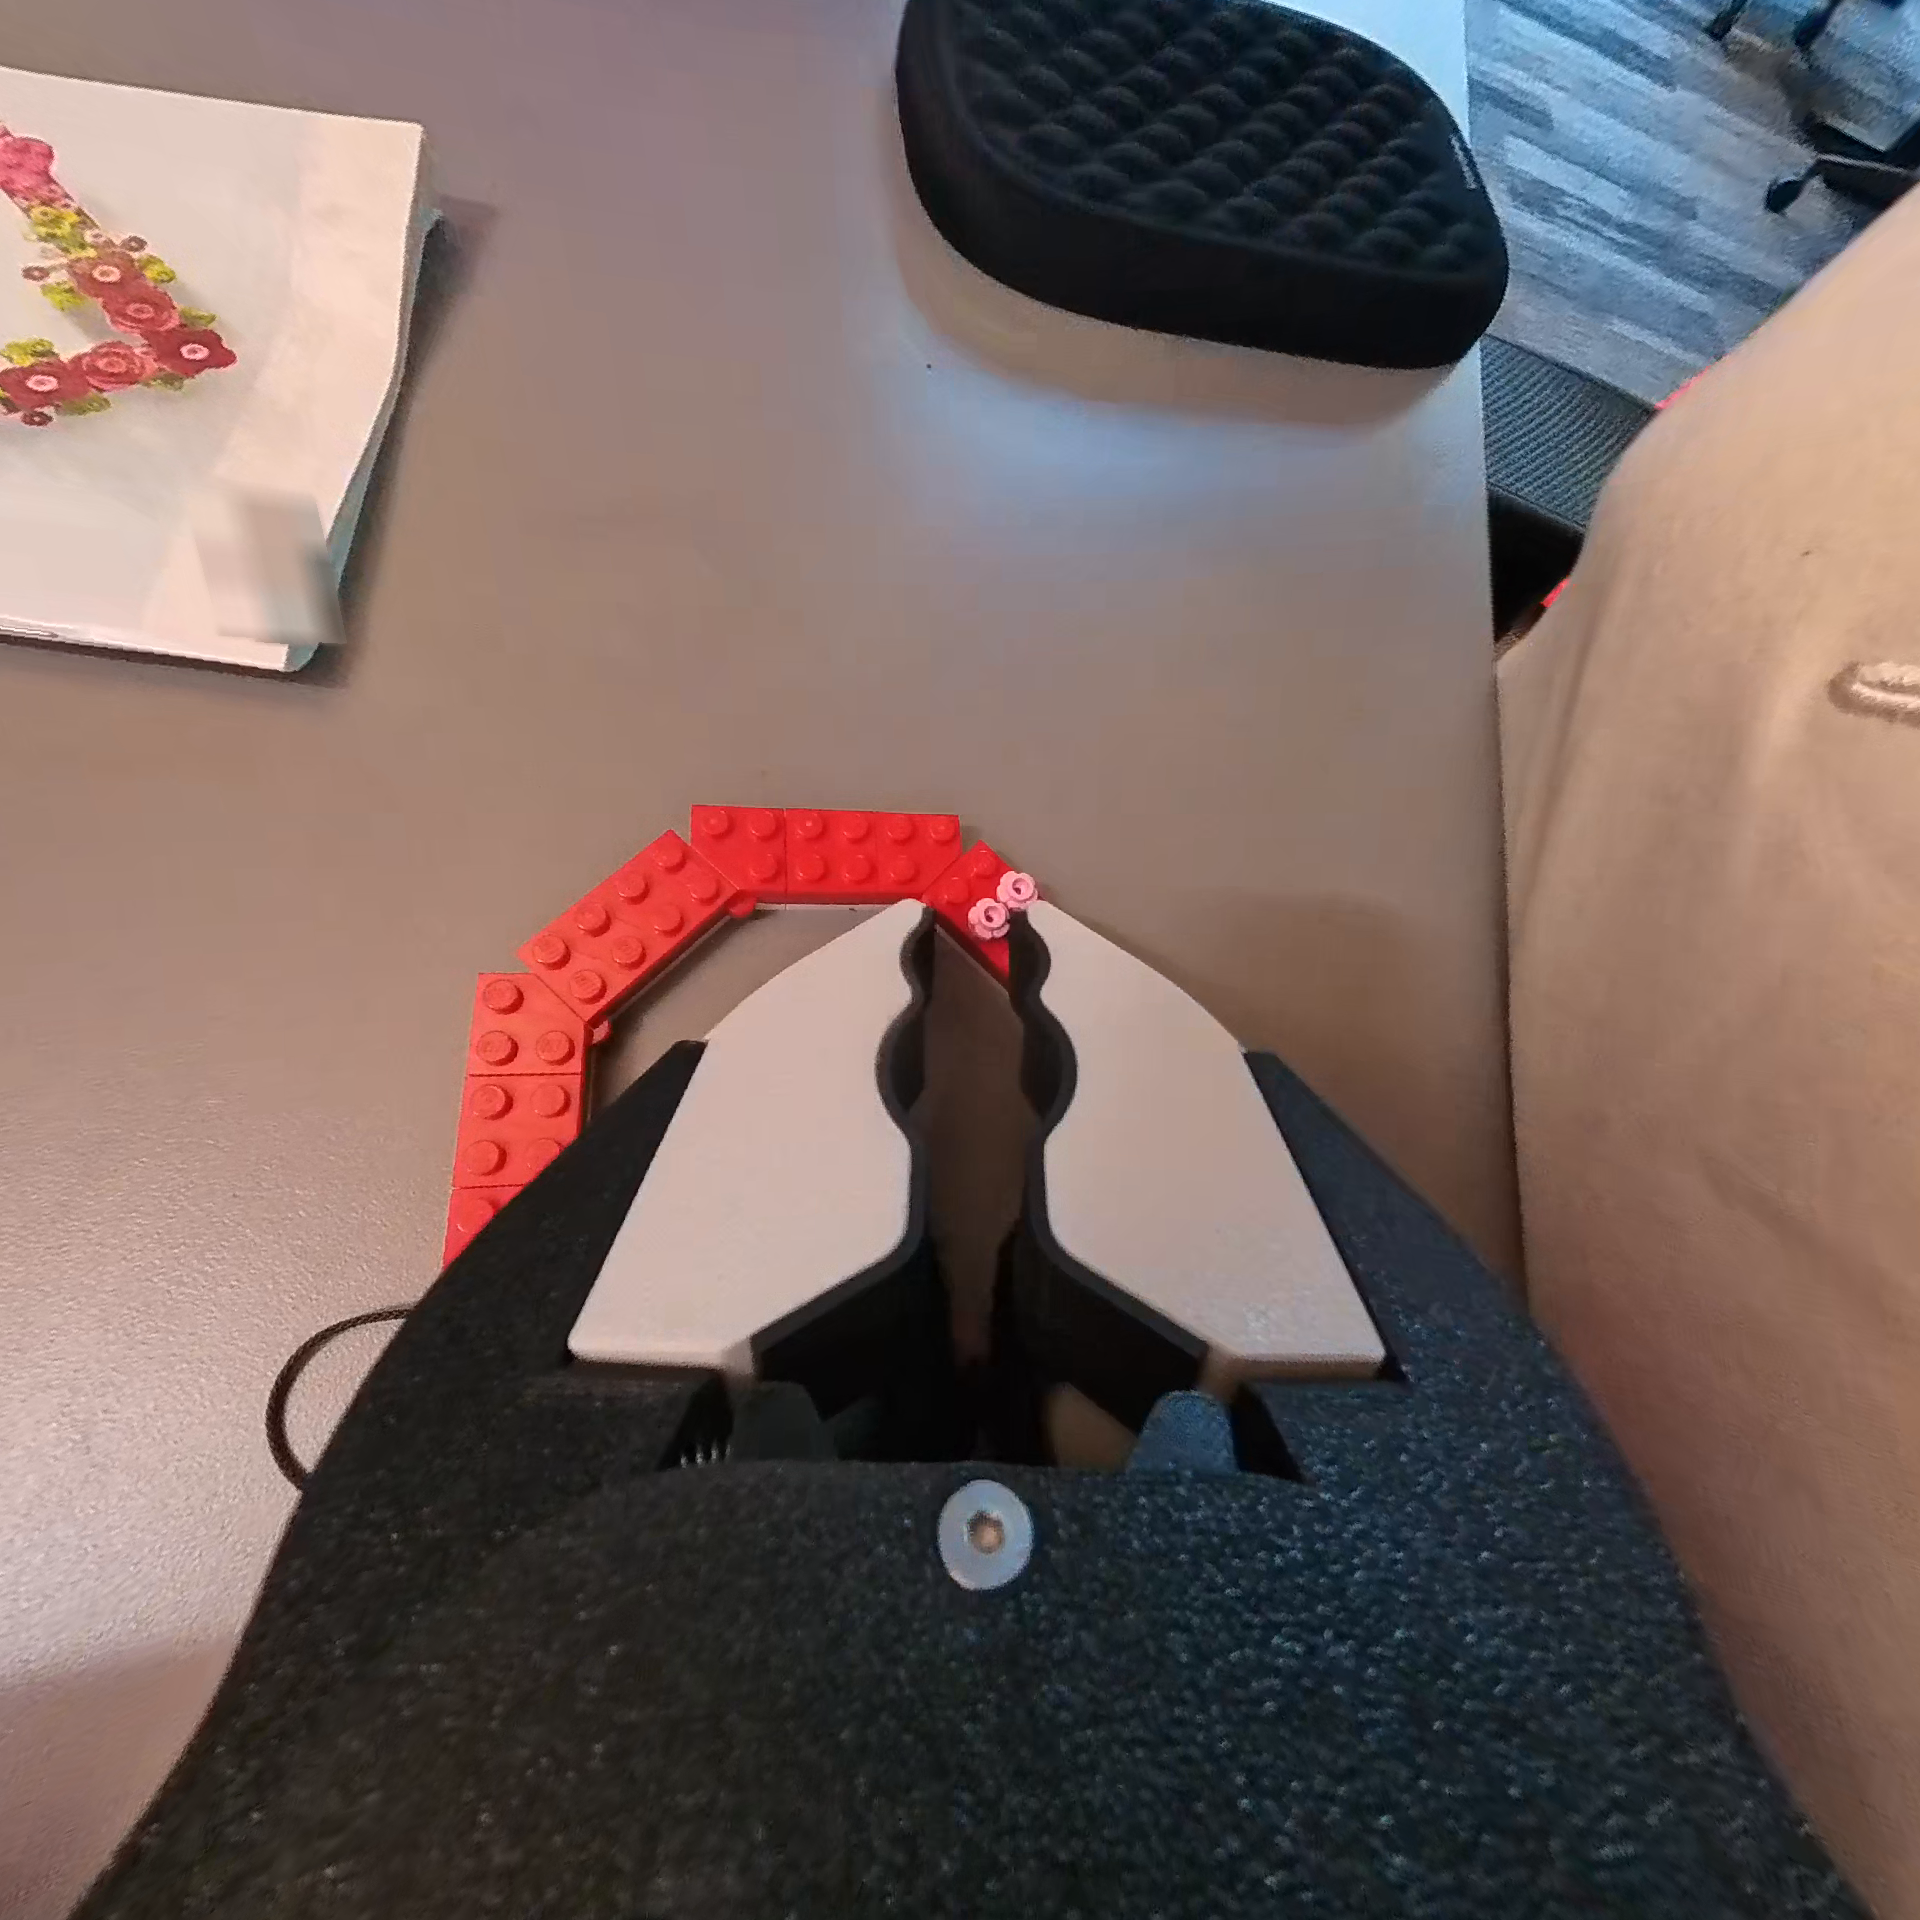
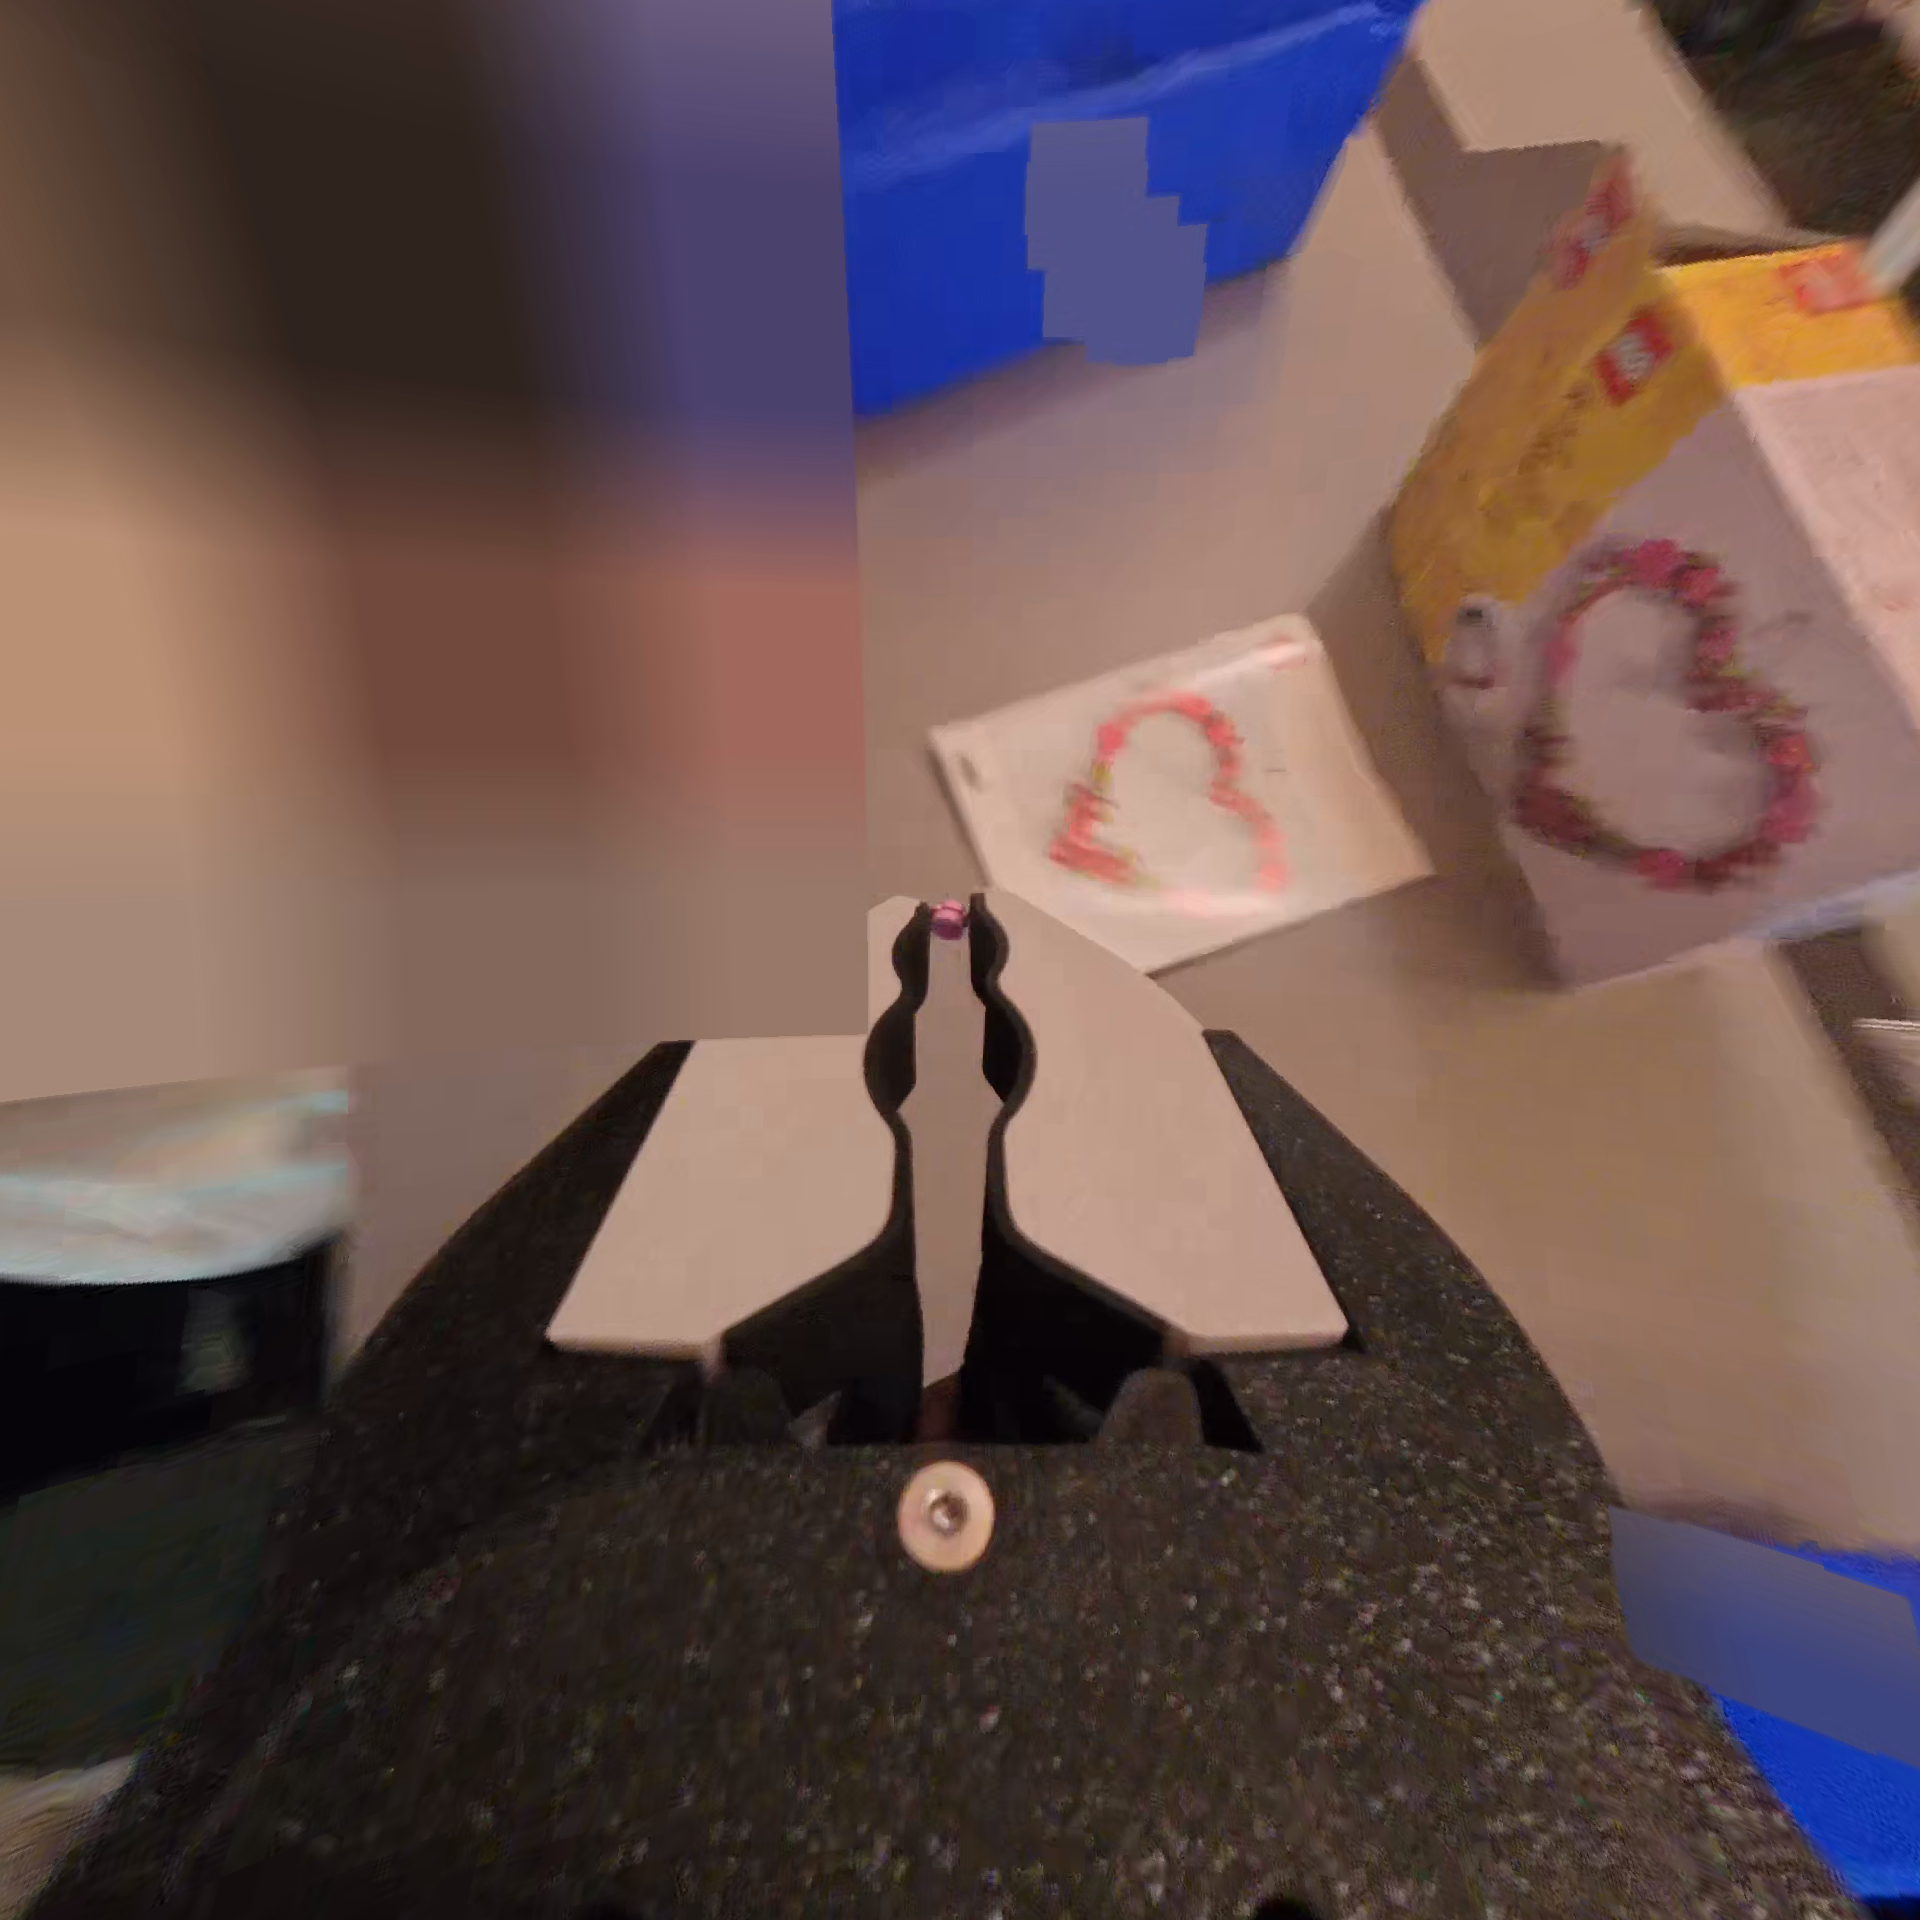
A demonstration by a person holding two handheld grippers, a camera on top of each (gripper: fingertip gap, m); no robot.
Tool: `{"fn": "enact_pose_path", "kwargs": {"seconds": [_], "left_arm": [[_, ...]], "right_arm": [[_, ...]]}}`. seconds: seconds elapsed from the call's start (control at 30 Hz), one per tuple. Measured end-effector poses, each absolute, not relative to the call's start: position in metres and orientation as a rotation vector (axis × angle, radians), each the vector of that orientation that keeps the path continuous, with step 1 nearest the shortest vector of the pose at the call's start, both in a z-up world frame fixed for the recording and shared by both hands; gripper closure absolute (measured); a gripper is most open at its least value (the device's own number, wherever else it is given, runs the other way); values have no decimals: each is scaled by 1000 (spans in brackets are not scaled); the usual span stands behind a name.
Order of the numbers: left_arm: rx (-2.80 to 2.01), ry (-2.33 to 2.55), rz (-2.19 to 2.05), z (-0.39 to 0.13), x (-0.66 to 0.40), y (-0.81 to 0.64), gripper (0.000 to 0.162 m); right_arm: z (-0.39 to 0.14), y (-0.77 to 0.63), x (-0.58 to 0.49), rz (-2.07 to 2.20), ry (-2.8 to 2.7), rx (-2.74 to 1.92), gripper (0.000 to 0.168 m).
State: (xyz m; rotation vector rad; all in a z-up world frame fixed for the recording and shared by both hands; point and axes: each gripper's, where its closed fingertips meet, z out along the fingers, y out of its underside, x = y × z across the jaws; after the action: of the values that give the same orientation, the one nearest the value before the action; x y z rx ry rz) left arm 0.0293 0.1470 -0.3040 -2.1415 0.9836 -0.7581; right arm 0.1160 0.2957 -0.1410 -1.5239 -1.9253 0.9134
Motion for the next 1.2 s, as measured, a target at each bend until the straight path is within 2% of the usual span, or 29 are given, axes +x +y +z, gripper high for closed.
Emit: {"fn": "enact_pose_path", "kwargs": {"seconds": [0.03, 0.23, 0.4, 0.5, 0.57, 0.73, 0.87, 1.03, 1.2], "left_arm": [[-2142, 982, -758, -304, 29, 147, 149], [-2160, 966, -803, -304, 29, 145, 149], [-2162, 966, -809, -305, 29, 145, 150], [-2153, 977, -788, -304, 29, 145, 150], [-2153, 976, -789, -304, 29, 145, 150], [-2155, 975, -791, -304, 29, 145, 150], [-2150, 978, -781, -304, 29, 145, 150], [-2148, 980, -777, -304, 29, 145, 150], [-2142, 993, -780, -304, 31, 144, 151]], "right_arm": [[-132, 295, 116, 991, -1930, -1558, 161], [-162, 250, 119, 988, -2109, -1337, 161], [-112, 359, 161, 695, -1676, -1313, 161], [-98, 393, 180, 1030, -1477, -1219, 161], [-111, 400, 178, 1207, -1439, -1270, 161], [-163, 378, 143, 1226, -1645, -1434, 161], [-198, 332, 132, 1057, -1893, -1516, 161], [-212, 250, 158, 1215, -2040, -1551, 161], [-218, 272, 224, 1078, -1926, -1629, 161]]}}
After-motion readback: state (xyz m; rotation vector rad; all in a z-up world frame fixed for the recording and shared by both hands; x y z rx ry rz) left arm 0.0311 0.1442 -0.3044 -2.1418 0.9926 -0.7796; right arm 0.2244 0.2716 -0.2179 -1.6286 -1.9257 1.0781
